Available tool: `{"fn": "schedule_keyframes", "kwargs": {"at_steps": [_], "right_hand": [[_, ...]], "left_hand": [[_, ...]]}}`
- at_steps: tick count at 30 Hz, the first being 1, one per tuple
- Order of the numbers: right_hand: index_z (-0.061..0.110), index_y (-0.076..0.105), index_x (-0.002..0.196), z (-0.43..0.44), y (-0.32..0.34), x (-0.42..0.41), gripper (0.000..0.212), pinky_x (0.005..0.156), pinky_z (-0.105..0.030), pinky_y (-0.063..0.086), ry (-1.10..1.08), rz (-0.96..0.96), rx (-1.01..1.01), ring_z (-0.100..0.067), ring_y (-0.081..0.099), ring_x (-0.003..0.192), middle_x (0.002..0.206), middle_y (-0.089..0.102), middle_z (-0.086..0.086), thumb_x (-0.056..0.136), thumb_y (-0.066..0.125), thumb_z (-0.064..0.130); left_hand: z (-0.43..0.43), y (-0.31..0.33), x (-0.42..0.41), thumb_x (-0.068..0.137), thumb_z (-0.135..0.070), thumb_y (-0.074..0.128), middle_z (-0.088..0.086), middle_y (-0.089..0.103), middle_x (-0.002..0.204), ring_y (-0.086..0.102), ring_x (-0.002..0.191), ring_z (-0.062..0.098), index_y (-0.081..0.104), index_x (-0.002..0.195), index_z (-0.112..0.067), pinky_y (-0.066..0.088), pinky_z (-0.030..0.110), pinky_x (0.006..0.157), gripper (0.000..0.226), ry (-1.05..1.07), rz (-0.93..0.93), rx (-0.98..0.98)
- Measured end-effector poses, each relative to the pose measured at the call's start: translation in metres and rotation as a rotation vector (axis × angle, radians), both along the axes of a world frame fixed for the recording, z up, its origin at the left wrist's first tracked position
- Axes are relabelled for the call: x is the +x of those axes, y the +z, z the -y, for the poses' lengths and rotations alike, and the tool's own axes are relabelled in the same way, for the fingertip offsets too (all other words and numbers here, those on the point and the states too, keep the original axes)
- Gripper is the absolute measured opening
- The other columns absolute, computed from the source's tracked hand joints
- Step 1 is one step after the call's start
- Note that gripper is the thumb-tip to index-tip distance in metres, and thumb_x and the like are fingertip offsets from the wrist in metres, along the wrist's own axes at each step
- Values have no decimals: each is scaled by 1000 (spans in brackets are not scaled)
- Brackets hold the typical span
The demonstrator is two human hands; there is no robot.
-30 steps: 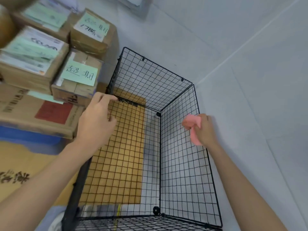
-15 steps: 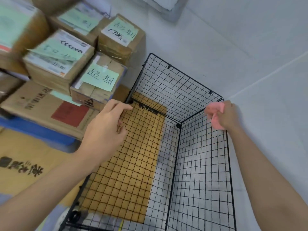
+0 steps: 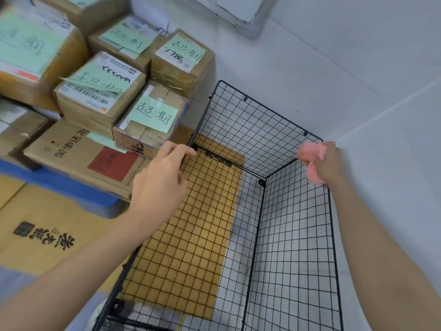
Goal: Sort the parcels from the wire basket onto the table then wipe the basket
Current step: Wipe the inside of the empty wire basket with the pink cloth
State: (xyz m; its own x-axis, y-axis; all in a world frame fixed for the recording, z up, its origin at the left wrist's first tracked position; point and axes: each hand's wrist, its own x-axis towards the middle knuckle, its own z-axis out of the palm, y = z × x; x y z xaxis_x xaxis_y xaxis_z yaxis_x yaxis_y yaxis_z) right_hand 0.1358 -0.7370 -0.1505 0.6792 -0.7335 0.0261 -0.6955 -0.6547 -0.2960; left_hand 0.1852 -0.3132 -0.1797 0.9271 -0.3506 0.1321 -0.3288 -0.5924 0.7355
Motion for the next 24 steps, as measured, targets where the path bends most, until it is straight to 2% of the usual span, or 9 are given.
{"fn": "schedule_keyframes", "kwargs": {"at_steps": [3,6,8,12,16,20,22,24], "right_hand": [[10,43,131,-15,-3,-22,45,93,-48,49,37,9,-13,-35,56,111,125,51,-19,88,54,17],[5,43,132,-34,-5,-50,44,95,-55,49,45,29,18,-36,56,111,126,48,-21,89,54,6],[4,43,132,-51,-6,-69,43,97,-52,49,28,43,45,-33,56,111,128,47,-20,90,54,4],[2,41,136,-88,-6,-118,46,101,-37,41,43,57,63,-22,47,111,131,41,-19,91,51,-3],[9,42,136,-124,-10,-169,46,106,-38,40,47,68,93,-16,45,116,134,40,-13,92,53,0],[11,46,130,-157,-14,-215,39,107,-43,41,41,59,135,-15,47,120,132,44,-8,92,50,9],[15,47,128,-176,-13,-235,38,108,-36,39,25,70,122,-6,46,116,130,45,-7,91,49,17],[23,42,129,-197,-11,-257,38,107,-26,36,6,65,112,7,44,114,133,42,-4,94,52,10]], "left_hand": [[0,0,0,88,-3,58,-12,48,121,56,71,15,54,122,-32,37,27,50,45,-12,-3,-11],[-1,-1,0,88,-3,59,-9,49,122,54,70,16,54,124,-29,33,23,49,44,-22,7,-21],[-1,-1,1,87,-3,59,-6,50,123,54,72,17,55,124,-27,33,25,49,44,-27,15,-26],[-1,-1,1,86,-1,59,-3,50,123,53,79,19,55,124,-25,43,33,58,45,-40,0,-55],[-3,-1,0,86,0,58,0,50,127,50,82,21,56,125,-24,39,37,62,46,-38,-26,-73],[-4,-2,1,86,1,58,2,49,127,57,92,30,57,125,-23,40,40,65,46,-48,-41,-76],[-5,-2,1,86,1,59,3,49,128,59,94,31,57,126,-23,41,41,66,46,-55,-41,-82],[-6,-2,0,86,1,59,4,49,128,58,96,32,57,125,-23,41,41,68,46,-59,-45,-94]]}}
